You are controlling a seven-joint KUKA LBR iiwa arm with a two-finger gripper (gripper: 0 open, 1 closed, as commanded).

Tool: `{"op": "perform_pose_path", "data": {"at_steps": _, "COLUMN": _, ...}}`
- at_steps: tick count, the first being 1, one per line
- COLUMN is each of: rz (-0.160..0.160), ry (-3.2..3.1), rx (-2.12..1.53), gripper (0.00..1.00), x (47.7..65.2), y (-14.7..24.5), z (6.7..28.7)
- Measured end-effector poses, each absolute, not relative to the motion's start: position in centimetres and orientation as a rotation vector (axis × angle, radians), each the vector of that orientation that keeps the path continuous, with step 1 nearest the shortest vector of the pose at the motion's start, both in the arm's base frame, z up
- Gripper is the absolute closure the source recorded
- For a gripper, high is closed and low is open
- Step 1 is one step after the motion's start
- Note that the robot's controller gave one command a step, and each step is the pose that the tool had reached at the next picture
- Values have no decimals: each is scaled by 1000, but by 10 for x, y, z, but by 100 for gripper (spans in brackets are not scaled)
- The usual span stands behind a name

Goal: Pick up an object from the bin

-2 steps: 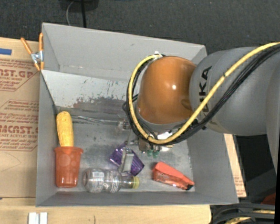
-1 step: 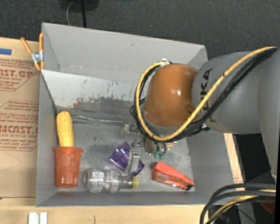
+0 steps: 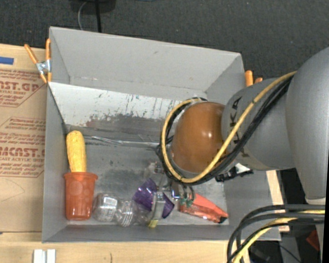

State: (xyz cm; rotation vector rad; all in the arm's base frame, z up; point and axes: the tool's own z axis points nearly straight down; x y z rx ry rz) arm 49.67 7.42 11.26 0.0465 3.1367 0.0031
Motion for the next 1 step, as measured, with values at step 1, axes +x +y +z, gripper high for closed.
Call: {"op": "perform_pose_path", "data": {"at_steps": 1, "rz": 0, "ry": 3139, "rx": 231, "gripper": 0, "x": 498, "y": 77, "z": 92}}
